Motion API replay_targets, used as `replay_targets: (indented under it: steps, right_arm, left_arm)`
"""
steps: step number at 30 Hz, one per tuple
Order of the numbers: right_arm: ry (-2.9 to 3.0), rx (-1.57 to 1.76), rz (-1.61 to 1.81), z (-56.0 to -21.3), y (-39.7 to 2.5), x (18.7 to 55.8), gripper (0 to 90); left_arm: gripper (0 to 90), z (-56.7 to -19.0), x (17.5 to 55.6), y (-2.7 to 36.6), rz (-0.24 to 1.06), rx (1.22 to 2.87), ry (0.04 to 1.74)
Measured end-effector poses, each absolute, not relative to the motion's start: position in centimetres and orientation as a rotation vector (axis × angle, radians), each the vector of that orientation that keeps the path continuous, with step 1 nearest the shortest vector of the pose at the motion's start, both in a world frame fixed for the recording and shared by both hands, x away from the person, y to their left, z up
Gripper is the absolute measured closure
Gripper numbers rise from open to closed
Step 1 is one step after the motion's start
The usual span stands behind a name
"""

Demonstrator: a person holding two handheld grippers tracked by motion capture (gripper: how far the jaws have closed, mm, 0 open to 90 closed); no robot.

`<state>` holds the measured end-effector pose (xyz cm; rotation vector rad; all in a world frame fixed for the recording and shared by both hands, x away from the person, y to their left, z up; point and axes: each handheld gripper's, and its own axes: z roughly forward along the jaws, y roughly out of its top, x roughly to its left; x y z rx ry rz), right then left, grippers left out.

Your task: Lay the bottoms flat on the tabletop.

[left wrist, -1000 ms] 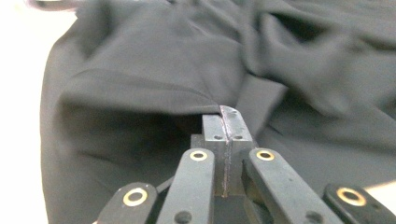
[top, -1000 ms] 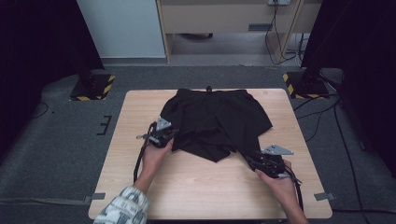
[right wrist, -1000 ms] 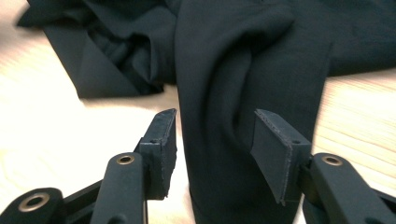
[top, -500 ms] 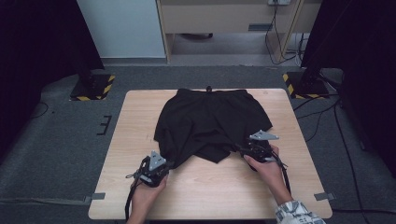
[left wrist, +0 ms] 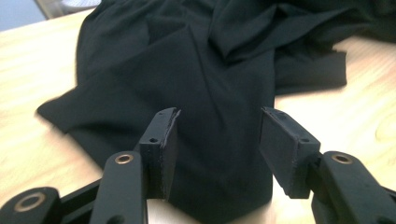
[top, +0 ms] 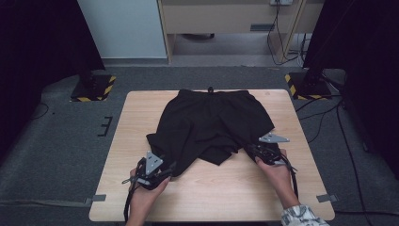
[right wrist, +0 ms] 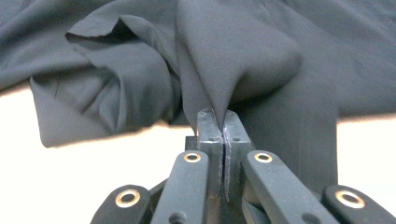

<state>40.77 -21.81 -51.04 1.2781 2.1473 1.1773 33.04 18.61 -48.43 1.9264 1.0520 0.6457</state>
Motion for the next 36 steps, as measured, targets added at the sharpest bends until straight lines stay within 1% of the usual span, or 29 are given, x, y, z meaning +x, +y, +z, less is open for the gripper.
replay_targets:
  steps: [6, 8, 10, 11, 12, 14, 15, 17, 19, 22, 23, 24, 25, 26, 27, 28, 29, 31, 33, 36]
  right_arm:
    - [2.072, 1.344, 1.222, -50.5, -25.7, 37.0, 89.0]
    - [2.039, 1.376, 1.208, -50.3, -27.0, 35.5, 88.9]
    - [2.016, 1.403, 1.173, -50.1, -28.3, 34.1, 88.3]
    - [2.006, 1.415, 1.145, -50.0, -28.9, 33.5, 86.2]
    - [1.994, 1.426, 1.123, -50.0, -29.5, 32.9, 80.3]
    - [1.943, 1.464, 1.109, -50.0, -30.3, 32.1, 63.4]
    - [1.924, 1.474, 1.112, -50.0, -30.5, 32.0, 56.6]
    - [1.886, 1.493, 1.143, -49.6, -30.6, 32.0, 49.1]
    - [1.868, 1.468, 1.166, -49.2, -30.2, 32.1, 45.9]
    - [1.884, 1.428, 1.168, -49.1, -29.4, 32.1, 45.2]
    - [1.895, 1.415, 1.158, -49.1, -29.1, 32.2, 45.2]
    - [1.905, 1.410, 1.153, -49.1, -28.9, 32.2, 45.2]
    - [1.901, 1.410, 1.153, -49.2, -28.8, 32.2, 45.6]
    - [1.900, 1.409, 1.156, -49.2, -28.7, 32.2, 46.0]
    - [1.901, 1.405, 1.154, -49.2, -28.6, 32.2, 46.3]
    - [1.902, 1.402, 1.154, -49.1, -28.5, 32.2, 46.7]
    - [1.899, 1.399, 1.158, -49.1, -28.5, 32.1, 47.2]
    - [1.895, 1.399, 1.165, -49.0, -28.4, 32.3, 47.5]
    - [1.900, 1.399, 1.163, -49.2, -28.2, 32.6, 47.7]
    - [1.921, 1.392, 1.178, -49.4, -27.5, 33.4, 47.8]
  left_arm:
    - [42.1, -49.4, 37.5, 16.3, 0.635, 1.969, 0.979]
    - [41.1, -49.8, 39.0, 15.6, 0.649, 1.991, 0.977]
    - [39.8, -49.8, 40.3, 15.2, 0.665, 1.972, 0.958]
    - [39.0, -49.9, 41.0, 14.9, 0.697, 1.983, 0.938]
    - [38.3, -50.0, 42.1, 14.7, 0.717, 1.989, 0.925]
    - [34.5, -50.3, 43.8, 14.5, 0.714, 2.014, 0.918]
    - [33.3, -50.4, 44.7, 14.4, 0.703, 2.032, 0.947]
    - [32.0, -50.4, 45.9, 14.6, 0.686, 2.015, 0.977]
    - [32.8, -50.3, 46.9, 14.9, 0.682, 2.005, 1.007]
    - [37.1, -51.1, 48.7, 14.8, 0.539, 2.029, 1.043]
    - [38.2, -51.3, 48.9, 14.7, 0.523, 2.050, 1.041]
    - [43.2, -51.6, 48.9, 14.5, 0.539, 2.085, 1.042]
    - [49.3, -51.8, 49.0, 14.3, 0.545, 2.113, 1.049]
    - [58.2, -51.8, 48.9, 14.3, 0.526, 2.135, 1.053]
    - [70.3, -51.6, 48.7, 14.3, 0.527, 2.144, 1.047]
    - [80.0, -51.3, 48.1, 14.5, 0.525, 2.121, 1.033]
    - [87.4, -51.1, 47.7, 14.7, 0.511, 2.105, 1.027]
    - [88.2, -50.3, 46.2, 15.2, 0.488, 2.068, 0.999]
    - [88.1, -49.6, 43.9, 16.0, 0.450, 2.031, 0.968]
    - [87.9, -49.2, 40.8, 16.6, 0.421, 2.065, 0.918]
